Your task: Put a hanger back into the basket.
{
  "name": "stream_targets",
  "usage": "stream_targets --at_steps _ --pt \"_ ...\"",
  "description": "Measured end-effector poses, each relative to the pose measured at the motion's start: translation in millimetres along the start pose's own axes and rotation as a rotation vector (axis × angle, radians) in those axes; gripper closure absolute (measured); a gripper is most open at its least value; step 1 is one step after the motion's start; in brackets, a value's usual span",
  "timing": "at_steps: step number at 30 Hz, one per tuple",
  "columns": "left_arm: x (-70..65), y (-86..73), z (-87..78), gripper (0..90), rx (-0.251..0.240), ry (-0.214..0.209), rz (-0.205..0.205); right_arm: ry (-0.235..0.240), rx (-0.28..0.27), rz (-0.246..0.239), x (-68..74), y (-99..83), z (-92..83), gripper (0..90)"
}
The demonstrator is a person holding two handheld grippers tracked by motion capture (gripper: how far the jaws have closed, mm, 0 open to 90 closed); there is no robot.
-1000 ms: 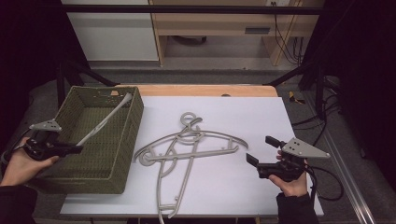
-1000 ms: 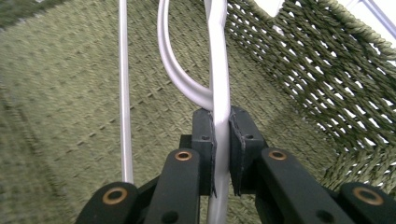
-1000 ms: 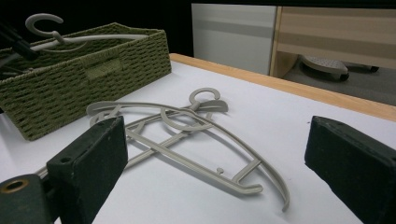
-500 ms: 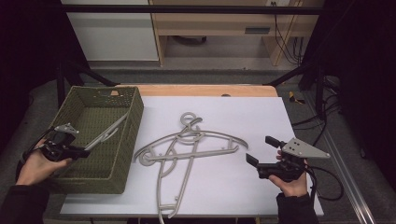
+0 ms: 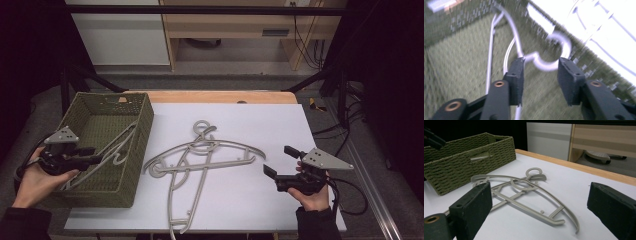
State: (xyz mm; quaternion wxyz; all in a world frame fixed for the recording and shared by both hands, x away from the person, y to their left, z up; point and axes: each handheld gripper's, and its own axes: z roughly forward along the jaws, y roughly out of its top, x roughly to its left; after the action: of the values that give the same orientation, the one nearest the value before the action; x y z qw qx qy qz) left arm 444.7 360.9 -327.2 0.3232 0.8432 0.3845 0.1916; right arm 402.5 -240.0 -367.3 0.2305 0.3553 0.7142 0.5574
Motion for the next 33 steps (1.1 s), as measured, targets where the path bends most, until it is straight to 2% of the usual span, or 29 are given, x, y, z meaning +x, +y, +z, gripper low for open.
stream_targets --at_steps 2,7,16,19,25,33 --pt "-9.1 7.5 0.4 48.0 -0.041 0.008 0.004 0.000 -0.001 0.000 0.0 0.1 -0.1 6.1" --pt "-31.2 26.7 4.5 36.0 -0.131 -0.022 0.030 0.000 0.002 0.000 -0.2 0.0 0.0 6.1" --pt "-71.1 56.8 25.6 19.3 -0.202 -0.059 0.070 -0.004 0.003 0.003 -0.9 0.0 -0.7 6.1" --pt "-82.6 64.1 35.1 17.7 -0.215 -0.086 0.075 -0.004 0.002 0.007 -1.1 0.0 -1.1 6.1" --pt "-103.8 76.1 55.0 17.7 -0.215 -0.113 0.106 -0.007 0.002 0.009 -1.7 0.2 -2.4 6.2" --pt "-116.8 85.0 87.4 17.1 -0.149 -0.138 0.120 -0.007 -0.003 0.006 -2.5 0.5 -3.4 6.1"
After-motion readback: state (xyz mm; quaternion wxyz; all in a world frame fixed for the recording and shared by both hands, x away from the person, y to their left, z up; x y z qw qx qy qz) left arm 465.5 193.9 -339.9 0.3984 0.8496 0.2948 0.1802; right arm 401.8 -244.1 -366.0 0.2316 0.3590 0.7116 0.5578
